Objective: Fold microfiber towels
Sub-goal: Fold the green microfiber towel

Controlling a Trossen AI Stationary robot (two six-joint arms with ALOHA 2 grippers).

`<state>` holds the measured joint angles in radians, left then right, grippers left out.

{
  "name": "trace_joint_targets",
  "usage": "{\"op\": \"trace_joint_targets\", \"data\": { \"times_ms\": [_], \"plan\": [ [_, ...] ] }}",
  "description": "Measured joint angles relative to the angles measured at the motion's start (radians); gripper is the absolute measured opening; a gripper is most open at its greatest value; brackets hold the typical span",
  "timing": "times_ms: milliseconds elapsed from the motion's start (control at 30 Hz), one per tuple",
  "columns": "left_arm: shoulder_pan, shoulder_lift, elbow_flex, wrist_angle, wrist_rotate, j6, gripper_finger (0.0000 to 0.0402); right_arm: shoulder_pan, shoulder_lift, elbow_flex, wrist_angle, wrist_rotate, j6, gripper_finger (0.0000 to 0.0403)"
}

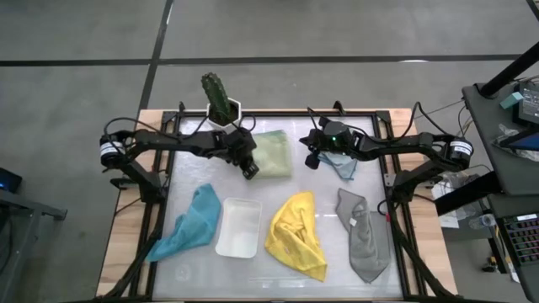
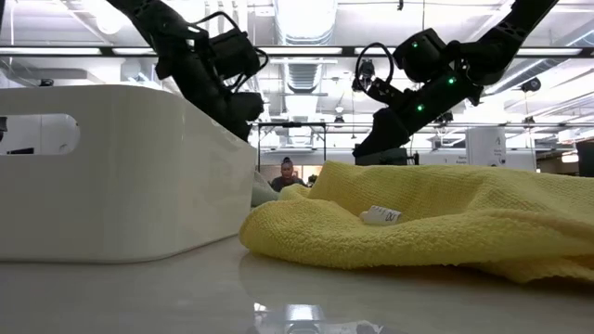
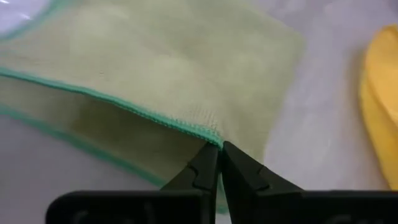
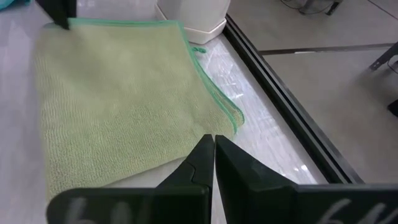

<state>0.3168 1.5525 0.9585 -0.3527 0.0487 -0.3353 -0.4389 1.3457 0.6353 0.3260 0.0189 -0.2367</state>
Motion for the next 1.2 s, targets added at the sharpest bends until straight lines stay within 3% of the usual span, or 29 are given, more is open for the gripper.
{"op": "trace_joint_targets", "data": {
  "times_ms": [367, 600, 733, 1033, 1200],
  "plan": [
    [-0.009, 0.005, 0.000, -0.009, 0.021, -0.047, 0.0004, 0.000, 0.000, 0.000, -0.006, -0.005, 0.001, 0.0009],
    [-0.004, 0.004, 0.004, -0.083, 0.003, 0.010, 0.0010, 0.002, 0.000, 0.001, 0.000, -0.193, 0.033, 0.0009],
    [-0.004, 0.004, 0.001, -0.103, -0.011, 0.043, 0.0044, 0.020, 0.000, 0.008, 0.001, -0.203, 0.038, 0.0024],
    [-0.004, -0.002, 0.000, -0.115, -0.064, 0.092, 0.0162, 0.112, 0.002, 0.025, 0.004, -0.203, 0.056, 0.0103],
    [-0.012, -0.042, -0.002, -0.140, -0.084, 0.134, 0.0192, 0.192, 0.073, 0.025, 0.032, -0.203, 0.091, 0.0127]
  ]
}}
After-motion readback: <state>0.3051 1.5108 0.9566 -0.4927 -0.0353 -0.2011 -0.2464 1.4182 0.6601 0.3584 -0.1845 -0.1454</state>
